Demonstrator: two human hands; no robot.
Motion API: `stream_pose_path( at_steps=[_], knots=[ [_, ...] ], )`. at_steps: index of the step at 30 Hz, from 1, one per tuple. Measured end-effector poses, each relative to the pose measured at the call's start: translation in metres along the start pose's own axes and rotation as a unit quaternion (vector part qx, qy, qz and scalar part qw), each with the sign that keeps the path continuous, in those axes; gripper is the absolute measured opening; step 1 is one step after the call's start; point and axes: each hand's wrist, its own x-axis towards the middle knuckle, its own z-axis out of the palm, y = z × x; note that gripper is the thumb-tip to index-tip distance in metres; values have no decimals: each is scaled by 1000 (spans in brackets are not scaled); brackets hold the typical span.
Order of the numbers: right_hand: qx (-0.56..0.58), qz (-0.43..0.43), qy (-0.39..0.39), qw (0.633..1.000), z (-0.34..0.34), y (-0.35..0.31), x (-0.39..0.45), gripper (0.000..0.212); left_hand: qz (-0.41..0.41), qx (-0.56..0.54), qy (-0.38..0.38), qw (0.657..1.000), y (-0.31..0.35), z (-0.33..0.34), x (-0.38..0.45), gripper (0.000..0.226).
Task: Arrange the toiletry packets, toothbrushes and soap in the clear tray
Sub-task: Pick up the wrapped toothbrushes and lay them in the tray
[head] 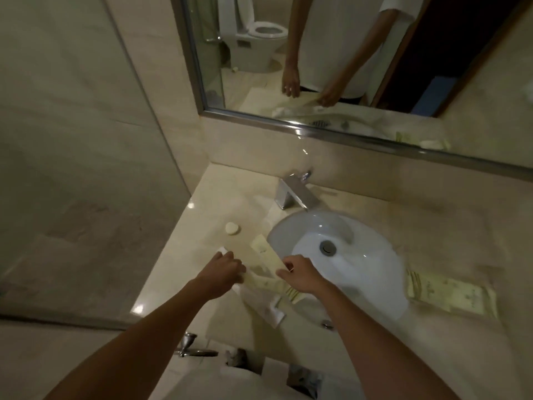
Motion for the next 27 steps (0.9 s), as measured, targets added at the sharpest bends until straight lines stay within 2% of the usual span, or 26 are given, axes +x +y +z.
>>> stream_pose_path(
  at_steps=[2,6,10,18,22,27],
  knots=[
    [5,14,33,999,-21,23,-11,42,25,6,15,1000,27,-4,20,20],
    [14,57,89,994,-59,79,-36,17,64,-12,30,997,84,-10,63,21],
    [18,79,145,986,-101,134,-67,9,98,2,36,994,148,-16,104,22],
    [-8,123,224,967,-175,228,-120,15,151,-4,65,986,242,-24,166,41],
    [-85,164,271,945,-209,255,-131,27,139,-27,66,988,266,-28,188,44],
    [-175,168,281,928,-238,277,-119,27,117,-47,80,989,271,-30,212,43]
  ],
)
